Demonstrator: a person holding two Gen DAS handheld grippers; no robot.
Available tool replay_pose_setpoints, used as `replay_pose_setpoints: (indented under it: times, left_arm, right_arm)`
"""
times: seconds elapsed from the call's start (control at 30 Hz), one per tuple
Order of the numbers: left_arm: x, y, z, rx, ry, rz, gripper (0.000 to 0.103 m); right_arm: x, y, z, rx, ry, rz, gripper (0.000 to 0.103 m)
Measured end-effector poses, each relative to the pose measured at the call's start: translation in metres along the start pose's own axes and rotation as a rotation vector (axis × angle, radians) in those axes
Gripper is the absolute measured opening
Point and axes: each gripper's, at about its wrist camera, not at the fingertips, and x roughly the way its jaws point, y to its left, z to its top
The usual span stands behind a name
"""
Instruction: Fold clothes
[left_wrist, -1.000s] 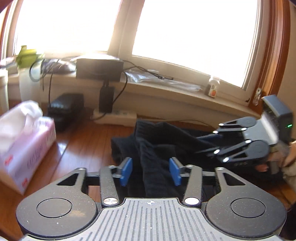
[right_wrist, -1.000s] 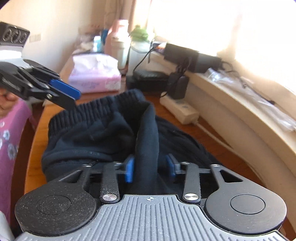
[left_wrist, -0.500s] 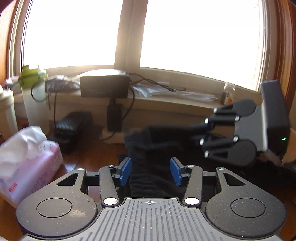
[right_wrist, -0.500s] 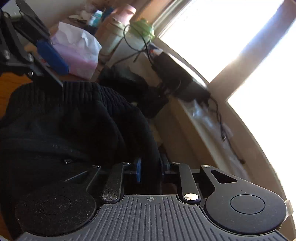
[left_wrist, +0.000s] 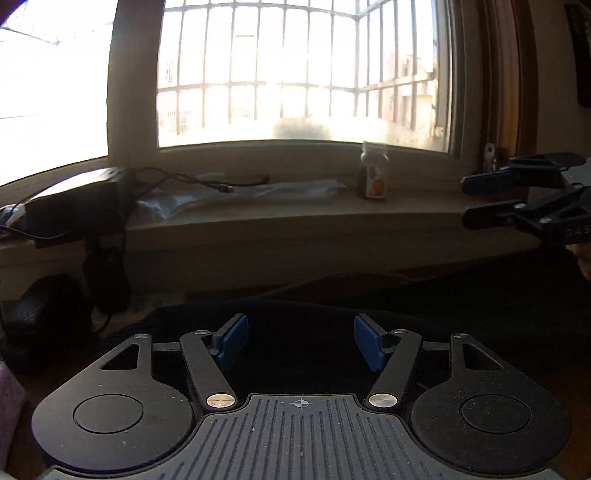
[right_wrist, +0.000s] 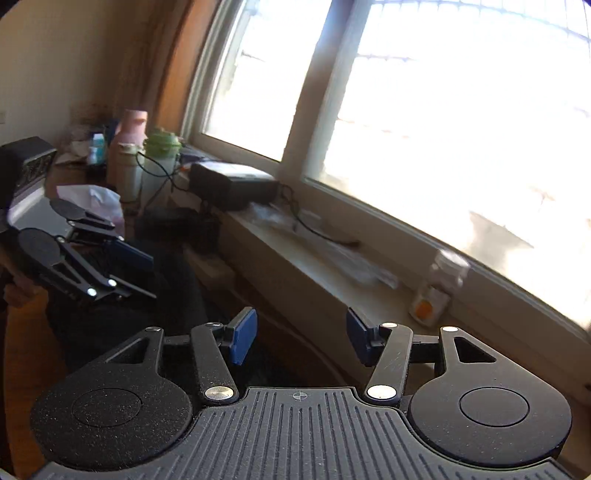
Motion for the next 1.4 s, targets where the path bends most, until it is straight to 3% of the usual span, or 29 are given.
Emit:
replay_pose_setpoints:
  times: [0.17, 0.5, 0.73, 0.97, 1.17, 1.4]
  left_arm:
    - [0.039, 0.006, -0.018, -0.037, 0.024, -0.013, 0.068]
    - [0.044, 0.012, -0.027, -0.006, 0.023, -0.022, 0.068]
    - [0.043, 0.012, -0.028, -0.015, 0.028, -0.034, 0.069]
    - [0.052, 0.009, -0.026, 0.004, 0.073, -0.040, 0.070]
    - [0.054, 0.011, -0.026, -0.016, 0.079, -0.043, 0.071]
    - [0.050, 0.005, -0.028, 0.012, 0.064, -0.007, 0.073]
  right_arm:
    - [-0.048, -0.026, -0.047, 0.019, 0.077, -0.082, 0.055]
    - [-0.136, -0.045, -0.152, 0.157, 0.149, -0.197, 0.062]
    - [-0.179, -0.052, -0.214, 0.355, 0.098, -0.281, 0.062]
    - [-0.226, -0.049, -0.257, 0.521, 0.046, -0.355, 0.070]
    - [-0.248, -0.043, -0.269, 0.547, 0.007, -0.395, 0.070]
    - [-0.258, -0.037, -0.284, 0.515, 0.055, -0.423, 0.070]
